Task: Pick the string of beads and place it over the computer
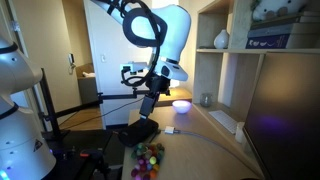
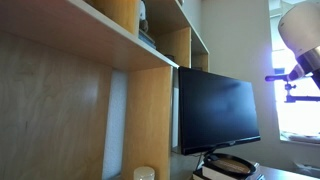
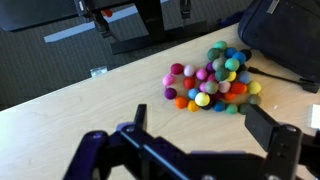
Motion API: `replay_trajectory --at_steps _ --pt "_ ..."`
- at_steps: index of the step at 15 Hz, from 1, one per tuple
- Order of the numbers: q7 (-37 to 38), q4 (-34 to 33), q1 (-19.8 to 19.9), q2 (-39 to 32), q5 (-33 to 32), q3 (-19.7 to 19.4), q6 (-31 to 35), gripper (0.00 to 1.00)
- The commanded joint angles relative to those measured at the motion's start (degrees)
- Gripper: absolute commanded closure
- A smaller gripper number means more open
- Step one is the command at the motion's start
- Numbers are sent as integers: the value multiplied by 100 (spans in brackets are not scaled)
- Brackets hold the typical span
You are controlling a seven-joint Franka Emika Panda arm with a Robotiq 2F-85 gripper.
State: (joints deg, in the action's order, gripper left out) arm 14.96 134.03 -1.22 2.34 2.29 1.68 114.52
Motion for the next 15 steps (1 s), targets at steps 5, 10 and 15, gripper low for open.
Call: replay_trajectory --at_steps 5,10,15 --pt "292 -458 -85 -979 -84 31 -230 0" --pt "644 -970 -254 -1772 -193 8 -429 0" --pt "1012 -1589 -485 -2537 -314 -47 -770 0"
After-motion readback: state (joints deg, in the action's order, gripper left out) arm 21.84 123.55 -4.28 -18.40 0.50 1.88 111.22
